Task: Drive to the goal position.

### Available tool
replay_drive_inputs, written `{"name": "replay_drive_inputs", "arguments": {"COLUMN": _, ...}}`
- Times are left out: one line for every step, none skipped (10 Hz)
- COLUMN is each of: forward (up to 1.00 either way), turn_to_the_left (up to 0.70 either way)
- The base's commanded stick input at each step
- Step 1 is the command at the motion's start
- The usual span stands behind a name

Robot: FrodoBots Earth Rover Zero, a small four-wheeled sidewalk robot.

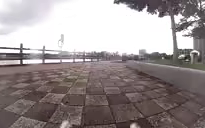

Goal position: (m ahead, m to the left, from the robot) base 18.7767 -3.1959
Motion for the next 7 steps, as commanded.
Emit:
{"name": "replay_drive_inputs", "arguments": {"forward": 0.70, "turn_to_the_left": 0.00}}
{"name": "replay_drive_inputs", "arguments": {"forward": 0.70, "turn_to_the_left": 0.00}}
{"name": "replay_drive_inputs", "arguments": {"forward": 0.70, "turn_to_the_left": 0.00}}
{"name": "replay_drive_inputs", "arguments": {"forward": 0.70, "turn_to_the_left": 0.00}}
{"name": "replay_drive_inputs", "arguments": {"forward": 0.70, "turn_to_the_left": 0.00}}
{"name": "replay_drive_inputs", "arguments": {"forward": 0.70, "turn_to_the_left": 0.00}}
{"name": "replay_drive_inputs", "arguments": {"forward": 0.70, "turn_to_the_left": 0.00}}
